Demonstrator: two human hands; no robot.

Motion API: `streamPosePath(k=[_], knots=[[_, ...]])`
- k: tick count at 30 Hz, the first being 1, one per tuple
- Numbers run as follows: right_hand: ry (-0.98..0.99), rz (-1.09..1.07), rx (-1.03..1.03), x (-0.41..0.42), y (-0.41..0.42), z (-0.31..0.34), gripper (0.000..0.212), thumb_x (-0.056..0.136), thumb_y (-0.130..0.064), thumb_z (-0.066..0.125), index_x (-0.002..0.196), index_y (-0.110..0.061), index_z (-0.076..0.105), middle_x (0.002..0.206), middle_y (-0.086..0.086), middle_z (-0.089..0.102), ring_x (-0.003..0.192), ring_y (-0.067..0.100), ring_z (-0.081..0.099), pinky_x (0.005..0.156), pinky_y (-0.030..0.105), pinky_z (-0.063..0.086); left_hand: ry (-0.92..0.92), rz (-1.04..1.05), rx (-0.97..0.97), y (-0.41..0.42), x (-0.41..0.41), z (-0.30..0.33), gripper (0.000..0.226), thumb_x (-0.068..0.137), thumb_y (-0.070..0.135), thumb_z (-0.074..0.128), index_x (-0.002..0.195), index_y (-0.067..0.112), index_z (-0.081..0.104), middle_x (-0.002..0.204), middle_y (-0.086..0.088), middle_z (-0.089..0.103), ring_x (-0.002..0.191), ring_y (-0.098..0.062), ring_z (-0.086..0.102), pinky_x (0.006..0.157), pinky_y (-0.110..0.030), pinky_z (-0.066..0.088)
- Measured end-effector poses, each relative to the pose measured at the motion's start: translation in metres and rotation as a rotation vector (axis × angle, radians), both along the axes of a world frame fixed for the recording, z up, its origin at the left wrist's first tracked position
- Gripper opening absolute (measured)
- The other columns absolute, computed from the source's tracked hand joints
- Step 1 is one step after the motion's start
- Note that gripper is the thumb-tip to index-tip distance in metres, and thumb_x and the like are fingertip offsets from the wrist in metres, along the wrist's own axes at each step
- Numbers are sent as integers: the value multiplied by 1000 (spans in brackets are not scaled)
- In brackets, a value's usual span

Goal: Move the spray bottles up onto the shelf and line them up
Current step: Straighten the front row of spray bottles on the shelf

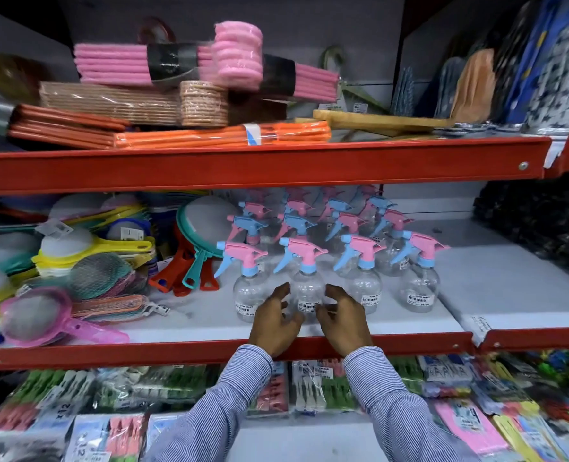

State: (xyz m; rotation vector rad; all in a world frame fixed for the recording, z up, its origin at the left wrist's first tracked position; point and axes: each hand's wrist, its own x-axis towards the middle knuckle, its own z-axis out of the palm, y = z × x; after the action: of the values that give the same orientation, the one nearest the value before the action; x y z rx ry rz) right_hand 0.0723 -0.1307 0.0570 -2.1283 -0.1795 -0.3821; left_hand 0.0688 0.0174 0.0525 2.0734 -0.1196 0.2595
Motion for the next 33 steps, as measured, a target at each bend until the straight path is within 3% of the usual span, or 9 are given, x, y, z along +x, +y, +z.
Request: streamPosePath(k=[6, 11, 14, 18, 20, 22, 25, 28, 33], knots=[[-1, -40, 42, 4, 0, -3, 31, 88, -7, 64, 119, -6, 60, 115, 12, 71, 97, 27, 71, 87, 31, 57, 7, 2, -10, -1, 3, -2, 61, 87, 13, 64, 143, 14, 39, 143, -5, 52, 122, -17, 55, 92, -18, 43], [8, -40, 50, 3, -3, -2, 37, 88, -11, 64, 125, -5, 58, 121, 13, 68, 101, 28, 70, 92, 38, 56, 5, 22, -19, -3, 1, -4, 65, 85, 13, 66, 144, 12, 37, 146, -6, 48, 127, -23, 51, 100, -33, 48], [-29, -105, 61, -5, -20, -4, 36, 84, -8, 66, 120, -9, 64, 113, 8, 72, 88, 24, 71, 87, 33, 58, -187, 160, -54, -7, -9, -4, 50, 81, 9, 67, 130, 14, 53, 128, -6, 59, 109, -20, 60, 90, -31, 54], [-116, -304, 84, -14, -66, -9, 21, 74, 0, 65, 85, -17, 72, 87, 4, 76, 66, 16, 69, 70, 13, 52, -445, 185, -58, -40, -21, 2, 27, 74, 10, 61, 98, 21, 66, 93, 5, 68, 74, -9, 64, 68, -29, 56], [-74, -346, 76, -10, -85, -10, 21, 74, -1, 66, 90, -14, 69, 90, 9, 72, 72, 25, 68, 73, 27, 56, -353, 82, -50, -68, -20, 3, 33, 74, 15, 61, 106, 19, 65, 101, 2, 70, 79, -10, 65, 75, -33, 57], [-11, -324, 30, -3, -95, -8, 35, 77, -2, 65, 111, -8, 63, 108, 15, 68, 84, 31, 68, 82, 37, 57, -212, -3, 21, -91, -14, 1, 51, 79, 19, 64, 129, 12, 53, 127, -7, 63, 103, -18, 63, 90, -36, 55], [69, -197, -40, 4, -100, -4, 53, 87, -6, 60, 137, -2, 48, 136, 19, 56, 106, 33, 67, 97, 41, 53, -104, -50, 65, -113, -4, 2, 71, 81, 20, 68, 143, 5, 35, 141, -9, 50, 125, -24, 52, 100, -38, 50], [65, -92, -59, 10, -103, -3, 49, 89, -7, 54, 138, -5, 50, 136, 17, 59, 119, 31, 61, 101, 42, 51, -120, -69, 45, -121, 2, 4, 62, 80, 17, 67, 136, 14, 42, 130, 6, 53, 119, -21, 57, 95, -33, 51], [54, -80, -58, 9, -108, -3, 46, 88, -8, 53, 134, -14, 55, 126, 12, 66, 115, 30, 63, 98, 40, 51, -98, -54, 28, -124, 4, 3, 63, 79, 14, 64, 137, 19, 42, 130, -4, 61, 110, -17, 61, 92, -35, 54]])
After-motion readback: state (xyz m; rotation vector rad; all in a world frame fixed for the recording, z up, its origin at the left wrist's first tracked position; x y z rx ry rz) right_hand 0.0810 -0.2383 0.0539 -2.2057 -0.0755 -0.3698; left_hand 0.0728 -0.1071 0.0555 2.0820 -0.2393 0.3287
